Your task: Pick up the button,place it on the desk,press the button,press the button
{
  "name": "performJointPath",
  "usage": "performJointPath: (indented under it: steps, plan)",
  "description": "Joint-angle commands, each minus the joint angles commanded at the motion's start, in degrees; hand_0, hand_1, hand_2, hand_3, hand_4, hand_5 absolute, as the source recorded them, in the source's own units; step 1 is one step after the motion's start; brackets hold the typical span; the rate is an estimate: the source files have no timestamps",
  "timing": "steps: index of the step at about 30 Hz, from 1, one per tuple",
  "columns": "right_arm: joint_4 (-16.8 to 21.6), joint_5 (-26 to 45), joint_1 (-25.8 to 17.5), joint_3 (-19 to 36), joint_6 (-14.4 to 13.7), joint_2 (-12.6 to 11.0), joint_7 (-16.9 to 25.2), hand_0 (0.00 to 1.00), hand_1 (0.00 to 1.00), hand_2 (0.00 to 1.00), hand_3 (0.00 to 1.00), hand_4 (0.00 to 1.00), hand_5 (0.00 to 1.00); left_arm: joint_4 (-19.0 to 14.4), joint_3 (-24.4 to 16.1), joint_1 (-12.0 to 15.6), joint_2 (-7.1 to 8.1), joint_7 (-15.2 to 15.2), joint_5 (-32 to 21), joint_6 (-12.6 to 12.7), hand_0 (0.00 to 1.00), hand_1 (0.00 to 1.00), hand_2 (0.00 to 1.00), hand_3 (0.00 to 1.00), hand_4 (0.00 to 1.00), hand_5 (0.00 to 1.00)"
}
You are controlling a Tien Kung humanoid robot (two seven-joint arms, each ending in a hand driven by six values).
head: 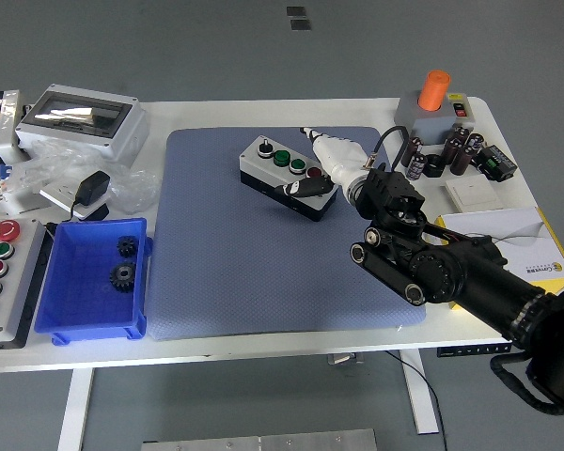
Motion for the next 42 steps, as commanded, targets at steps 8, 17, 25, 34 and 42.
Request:
performJointPath:
  steps: [8,17,25,34,42]
  plan:
    - [-1.18,-0.08,0.21,-0.90,-0.30,0.24,-0.49,0.836,0.845,0.883,0.998,0.998,0.493,0.00,-0.05,-0.07,0.04,-0.05,0.07,-0.04,0.729,0.730,0.622,0.689,0.618,0.173]
    - [-2.39,0.38,0.26,-2.30,-0.85,0.54,-1.14,0.552,0.715,0.785,0.946,0.909,0.279,0.00,0.00,-0.16,0.01,-0.07,0.15,-0.12,0.729,0.730,0.622,0.691,0.619,0.169]
    - [-3.07,1.10,0.23,-4.09,-2.00,0.95,-1.10,0.389,0.660,0.726,0.867,0.863,0.218,0.00,0.14,-0.33,-0.02,-0.09,0.13,-0.15,0.729,0.730,0.621,0.692,0.619,0.168]
    - [-3.69,1.48,0.10,-5.26,-4.25,1.17,-0.54,0.285,0.560,0.623,0.762,0.759,0.116,0.00,0.26,-0.38,-0.02,-0.08,0.11,-0.17,0.728,0.731,0.622,0.693,0.618,0.165]
    - [-3.75,1.03,-0.21,-5.61,-4.80,1.34,-0.72,0.230,0.444,0.456,0.534,0.411,0.002,0.00,0.65,-0.32,-0.04,-0.23,-0.15,-0.18,0.729,0.731,0.622,0.692,0.619,0.165]
